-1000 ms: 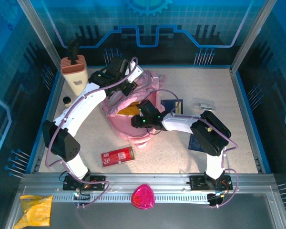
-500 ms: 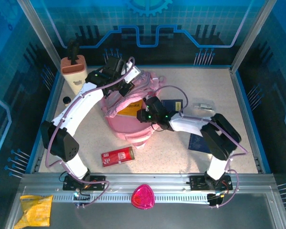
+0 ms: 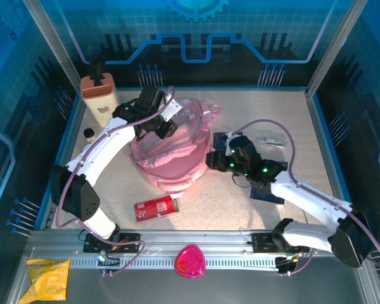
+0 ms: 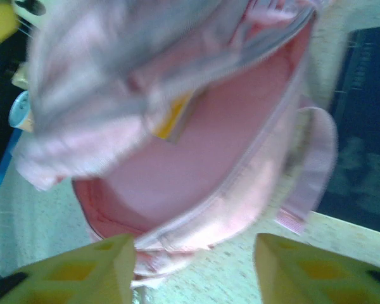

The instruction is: Pack books, pencil case, and school supplies into a backpack

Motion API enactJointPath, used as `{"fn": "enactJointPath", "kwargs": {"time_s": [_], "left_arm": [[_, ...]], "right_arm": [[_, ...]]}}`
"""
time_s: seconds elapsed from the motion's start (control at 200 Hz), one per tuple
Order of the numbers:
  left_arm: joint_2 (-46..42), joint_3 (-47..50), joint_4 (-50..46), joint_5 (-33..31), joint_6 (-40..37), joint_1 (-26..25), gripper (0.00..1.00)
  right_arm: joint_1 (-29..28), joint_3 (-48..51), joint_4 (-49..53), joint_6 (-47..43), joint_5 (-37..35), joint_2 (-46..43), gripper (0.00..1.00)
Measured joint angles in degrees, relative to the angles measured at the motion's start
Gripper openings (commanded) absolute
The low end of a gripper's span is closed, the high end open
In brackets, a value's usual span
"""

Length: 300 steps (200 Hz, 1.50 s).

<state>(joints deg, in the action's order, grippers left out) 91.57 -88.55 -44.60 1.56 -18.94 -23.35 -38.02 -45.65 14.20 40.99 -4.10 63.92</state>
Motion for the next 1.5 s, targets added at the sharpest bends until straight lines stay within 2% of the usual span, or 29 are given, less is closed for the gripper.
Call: {"fn": "enactJointPath", "kwargs": {"time_s": [0.165, 0.33, 0.475, 0.59, 0.68, 0.755, 0.835, 0.966, 1.046, 1.131, 1.356, 1.501], "left_arm": [[-5.3, 2.5, 4.5, 1.5, 12.8, -3.7, 0.5], [-5.9, 7.0, 13.1, 3.5, 30.5, -13.0, 0.52], [0.1, 8.8, 20.8, 4.1, 44.5, -21.0, 0.52], [6.5, 8.8, 25.6, 4.3, 52.9, -23.6, 0.5], [12.4, 7.9, 27.4, 4.2, 58.1, -24.9, 0.49], [16.5, 6.8, 28.2, 3.7, 60.8, -25.3, 0.46], [20.1, 5.4, 28.3, 2.6, 63.1, -25.6, 0.39], [24.1, 2.1, 28.1, 0.5, 65.2, -25.6, 0.38], [26.2, -0.3, 27.8, -1.4, 65.8, -25.5, 0.33], [28.0, -2.4, 27.2, -3.2, 66.1, -25.4, 0.32], [31.6, -4.6, 23.6, -7.8, 66.0, -24.3, 0.25], [32.3, -4.3, 22.4, -8.9, 66.0, -23.2, 0.24]], "right_arm": [[10.4, 0.7, 8.7, -0.9, 2.2, -3.5, 0.68], [19.7, 1.8, 14.4, -3.3, 6.4, -2.9, 0.75], [27.0, 2.1, 15.8, -5.1, 10.2, -0.5, 0.77], [29.9, 2.8, 15.6, -6.2, 12.3, 1.5, 0.77], [31.6, 3.4, 14.4, -6.6, 14.1, 3.8, 0.73], [32.9, 3.7, 13.4, -6.6, 15.5, 6.2, 0.7], [33.3, 3.7, 11.9, -6.8, 16.2, 8.5, 0.68], [33.3, 3.5, 10.1, -7.3, 17.0, 12.3, 0.58], [33.3, 2.8, 9.1, -7.7, 17.7, 15.5, 0.52], [33.3, 1.3, 8.2, -7.6, 18.1, 19.0, 0.48], [32.3, -2.9, 6.4, -7.7, 18.2, 25.5, 0.47], [31.1, -5.0, 6.3, -8.1, 17.6, 28.1, 0.48]]}}
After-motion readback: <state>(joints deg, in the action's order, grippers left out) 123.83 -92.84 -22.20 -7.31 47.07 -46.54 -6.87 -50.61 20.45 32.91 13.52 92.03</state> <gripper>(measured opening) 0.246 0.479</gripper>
